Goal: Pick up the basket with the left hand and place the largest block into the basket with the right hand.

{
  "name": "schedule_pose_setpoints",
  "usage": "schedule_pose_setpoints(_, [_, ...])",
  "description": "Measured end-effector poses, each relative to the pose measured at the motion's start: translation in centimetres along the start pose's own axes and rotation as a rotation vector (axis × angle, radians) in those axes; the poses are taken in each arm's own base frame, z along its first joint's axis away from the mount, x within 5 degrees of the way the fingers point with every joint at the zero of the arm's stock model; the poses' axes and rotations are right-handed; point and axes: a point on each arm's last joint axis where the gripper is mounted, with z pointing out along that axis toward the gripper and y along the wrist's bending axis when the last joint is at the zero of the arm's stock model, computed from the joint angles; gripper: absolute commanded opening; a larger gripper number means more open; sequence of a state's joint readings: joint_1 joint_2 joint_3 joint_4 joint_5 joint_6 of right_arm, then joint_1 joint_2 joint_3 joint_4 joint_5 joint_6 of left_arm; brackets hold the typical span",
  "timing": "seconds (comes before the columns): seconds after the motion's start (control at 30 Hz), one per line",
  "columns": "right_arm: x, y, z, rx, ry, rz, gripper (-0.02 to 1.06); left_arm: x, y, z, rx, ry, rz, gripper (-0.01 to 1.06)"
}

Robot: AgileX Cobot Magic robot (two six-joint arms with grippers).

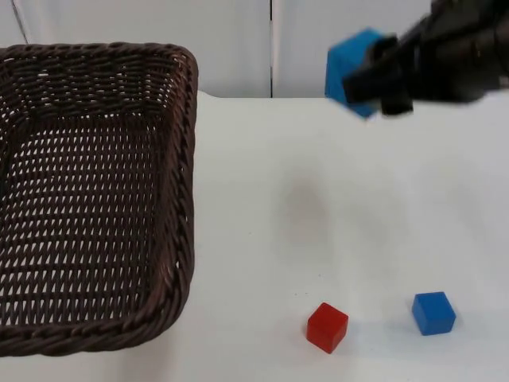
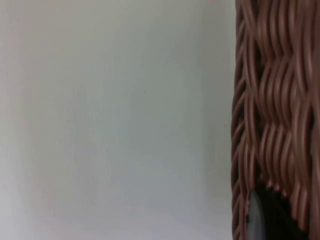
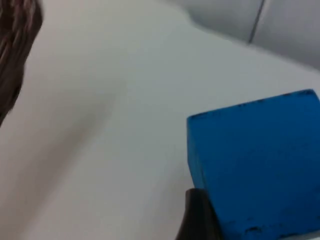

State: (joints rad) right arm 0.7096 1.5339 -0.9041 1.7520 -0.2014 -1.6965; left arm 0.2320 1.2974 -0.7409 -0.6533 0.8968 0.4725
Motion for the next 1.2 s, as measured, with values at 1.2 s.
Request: schedule_pose_setpoints(1.2, [-3.5,10.1,-1.8,-0.564,-0.152,-0.233,0.0,0.5,-0.2,0.0,0.024,0.051,0.032,0.0])
